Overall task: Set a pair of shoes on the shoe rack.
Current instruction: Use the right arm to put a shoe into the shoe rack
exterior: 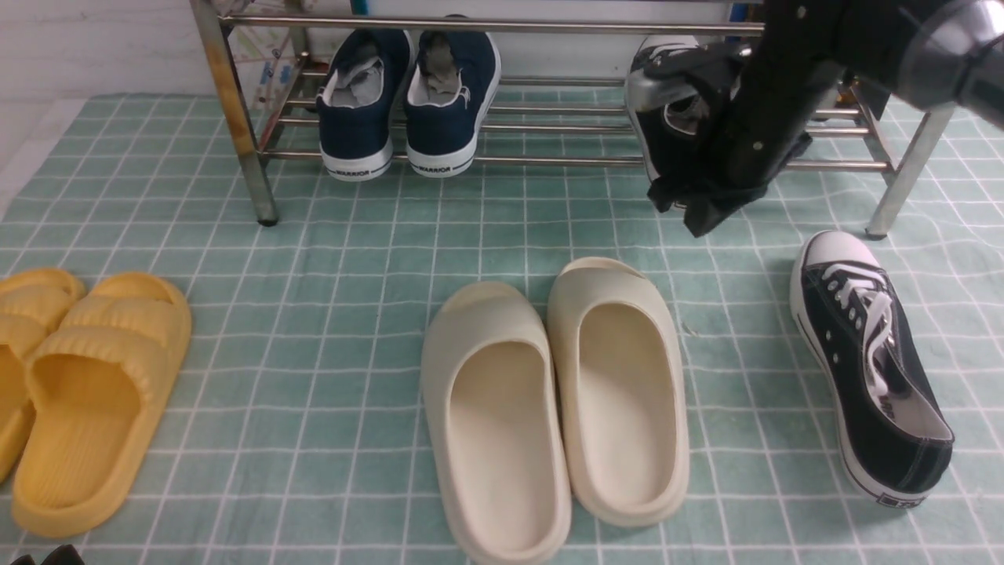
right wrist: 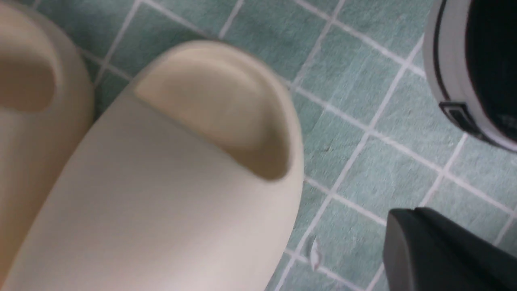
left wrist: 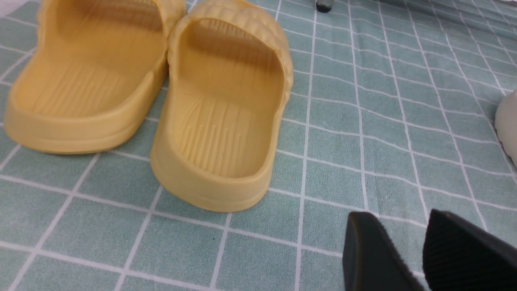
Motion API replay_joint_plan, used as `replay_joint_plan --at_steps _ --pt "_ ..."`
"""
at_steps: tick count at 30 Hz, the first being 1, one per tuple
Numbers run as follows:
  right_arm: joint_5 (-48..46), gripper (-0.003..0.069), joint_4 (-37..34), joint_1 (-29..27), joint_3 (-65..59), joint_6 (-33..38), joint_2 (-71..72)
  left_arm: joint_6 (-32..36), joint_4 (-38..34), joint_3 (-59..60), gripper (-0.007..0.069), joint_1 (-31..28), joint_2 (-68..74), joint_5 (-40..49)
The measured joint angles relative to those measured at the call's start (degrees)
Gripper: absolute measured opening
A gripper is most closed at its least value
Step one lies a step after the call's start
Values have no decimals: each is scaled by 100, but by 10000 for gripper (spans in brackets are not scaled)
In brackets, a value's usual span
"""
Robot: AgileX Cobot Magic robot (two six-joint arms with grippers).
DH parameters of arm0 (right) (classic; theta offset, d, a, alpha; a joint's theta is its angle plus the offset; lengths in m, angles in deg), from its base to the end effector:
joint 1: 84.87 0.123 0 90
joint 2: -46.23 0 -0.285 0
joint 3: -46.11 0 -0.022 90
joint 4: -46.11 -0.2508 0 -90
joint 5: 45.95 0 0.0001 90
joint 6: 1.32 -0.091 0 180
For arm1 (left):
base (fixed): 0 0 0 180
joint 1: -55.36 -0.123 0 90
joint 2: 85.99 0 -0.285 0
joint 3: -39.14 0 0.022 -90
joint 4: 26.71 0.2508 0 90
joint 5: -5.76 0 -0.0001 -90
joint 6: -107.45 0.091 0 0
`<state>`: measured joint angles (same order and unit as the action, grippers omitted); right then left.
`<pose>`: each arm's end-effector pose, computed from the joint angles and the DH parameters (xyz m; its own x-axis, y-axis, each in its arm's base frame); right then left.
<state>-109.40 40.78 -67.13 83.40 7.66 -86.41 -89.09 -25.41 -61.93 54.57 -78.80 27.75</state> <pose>0.4526 0.1527 0.2466 -0.8434 -0.3899 -0.3697 -0.4321 0.9012 0.0352 0.0524 0.0015 0.1692 -0.2939 -0.2685 -0.9173 -0.1033 0.9630 -0.2488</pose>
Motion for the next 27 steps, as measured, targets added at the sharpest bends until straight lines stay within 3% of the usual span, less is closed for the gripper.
replay_joint_plan --at_steps 5,14,16,22,24,27 --pt "557 -4 436 0 -1 -443 -75 0 0 0 228 0 0 0" --pt "583 27 878 5 -1 -963 -75 0 0 0 237 0 0 0" --pt "615 66 862 5 -1 -984 -75 0 0 0 238 0 0 0" --pt "361 296 643 5 -1 -996 87 0 0 0 239 0 0 0" --pt "-128 402 632 5 -1 -898 444 0 0 0 239 0 0 0" --pt "-539 455 626 5 -1 -729 760 0 0 0 239 0 0 0"
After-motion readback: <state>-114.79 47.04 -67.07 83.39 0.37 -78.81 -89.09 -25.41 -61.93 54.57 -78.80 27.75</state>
